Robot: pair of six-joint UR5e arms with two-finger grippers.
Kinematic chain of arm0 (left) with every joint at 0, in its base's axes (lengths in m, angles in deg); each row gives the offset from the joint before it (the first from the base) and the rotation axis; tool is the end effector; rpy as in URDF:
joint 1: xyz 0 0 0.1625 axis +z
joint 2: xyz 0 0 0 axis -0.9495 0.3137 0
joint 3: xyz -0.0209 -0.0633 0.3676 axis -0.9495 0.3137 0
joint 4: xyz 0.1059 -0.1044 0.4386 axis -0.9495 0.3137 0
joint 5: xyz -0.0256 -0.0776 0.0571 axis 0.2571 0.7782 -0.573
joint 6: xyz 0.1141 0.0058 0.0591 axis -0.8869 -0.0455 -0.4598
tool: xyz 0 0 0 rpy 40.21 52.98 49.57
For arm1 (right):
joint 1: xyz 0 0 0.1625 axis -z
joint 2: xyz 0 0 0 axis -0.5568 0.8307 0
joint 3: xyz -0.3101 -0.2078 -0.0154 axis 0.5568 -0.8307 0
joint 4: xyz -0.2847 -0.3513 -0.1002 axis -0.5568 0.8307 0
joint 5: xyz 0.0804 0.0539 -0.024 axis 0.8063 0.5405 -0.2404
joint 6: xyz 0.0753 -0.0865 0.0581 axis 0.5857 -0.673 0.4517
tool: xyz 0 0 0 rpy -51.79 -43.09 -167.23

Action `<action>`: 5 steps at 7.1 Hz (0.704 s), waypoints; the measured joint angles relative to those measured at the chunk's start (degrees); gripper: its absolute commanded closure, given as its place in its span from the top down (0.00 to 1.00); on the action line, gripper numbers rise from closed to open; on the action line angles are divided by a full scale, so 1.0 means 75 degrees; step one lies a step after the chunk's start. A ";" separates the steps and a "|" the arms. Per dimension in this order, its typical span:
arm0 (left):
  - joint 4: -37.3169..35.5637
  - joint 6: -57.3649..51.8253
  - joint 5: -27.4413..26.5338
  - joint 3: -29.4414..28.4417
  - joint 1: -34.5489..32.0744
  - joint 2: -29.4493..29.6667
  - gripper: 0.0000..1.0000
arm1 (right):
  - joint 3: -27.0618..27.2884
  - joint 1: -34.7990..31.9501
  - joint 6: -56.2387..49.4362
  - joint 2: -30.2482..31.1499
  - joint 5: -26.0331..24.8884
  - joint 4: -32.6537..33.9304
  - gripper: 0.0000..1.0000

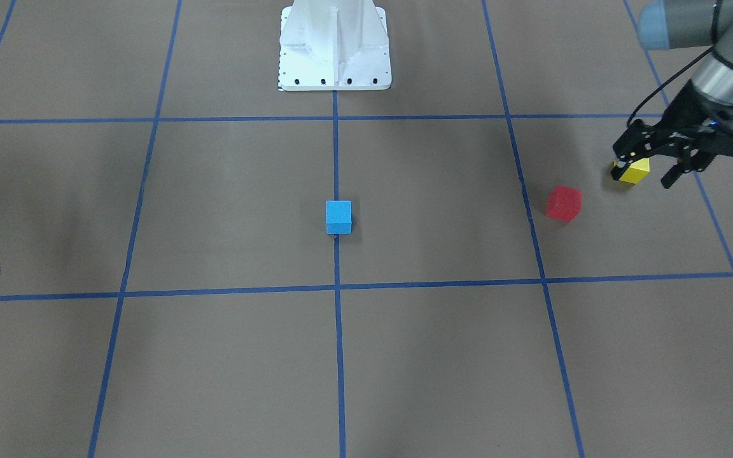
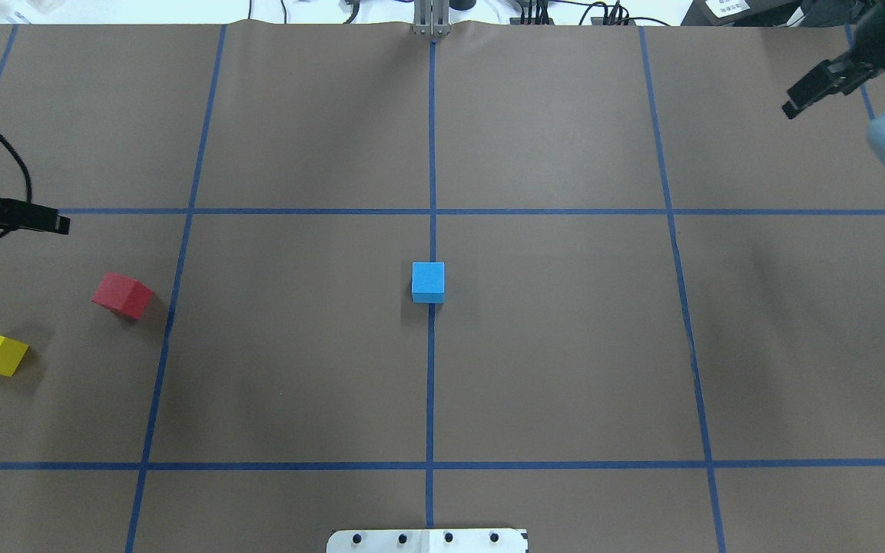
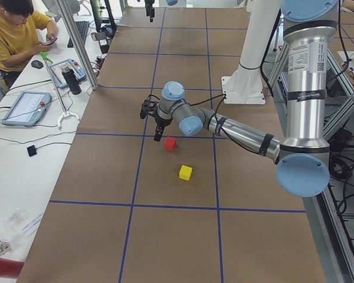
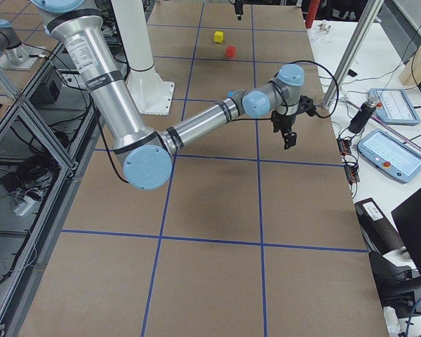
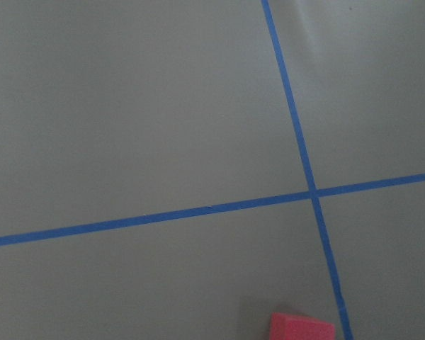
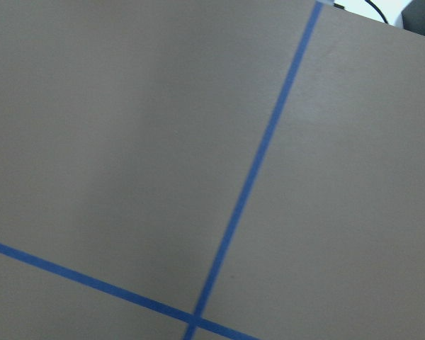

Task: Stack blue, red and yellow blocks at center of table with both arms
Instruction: 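Withdraw the right arm while the left gripper reaches to the red cube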

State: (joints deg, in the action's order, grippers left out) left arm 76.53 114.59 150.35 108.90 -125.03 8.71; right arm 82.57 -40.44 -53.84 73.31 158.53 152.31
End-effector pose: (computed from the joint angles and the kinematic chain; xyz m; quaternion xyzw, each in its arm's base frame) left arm 0.2741 -0.4959 0.3913 0.1584 0.4257 0.0030 0.8909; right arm -0.1321 -0.6507 0.3978 0.1329 -0.3661 -0.1803 0.9032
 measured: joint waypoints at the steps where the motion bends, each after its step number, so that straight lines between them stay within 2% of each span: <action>1: 0.0012 0.0346 -0.0509 -0.0181 0.0649 0.0172 1.00 | -0.0001 -0.0446 -0.0801 0.0500 0.0159 -0.0001 1.00; 3: 0.0048 0.0411 -0.0971 -0.0716 0.1256 0.0378 0.99 | 0.0006 -0.0962 -0.1646 0.1156 0.0245 -0.0007 1.00; 5: 0.0100 0.0116 -0.1018 -0.1125 0.1346 0.0480 0.99 | 0.0004 -0.1055 -0.1778 0.1287 0.0235 -0.0008 1.00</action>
State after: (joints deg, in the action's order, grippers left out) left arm 77.29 115.46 142.71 100.46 -114.94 12.31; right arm 82.60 -48.36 -67.18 82.96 160.29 152.25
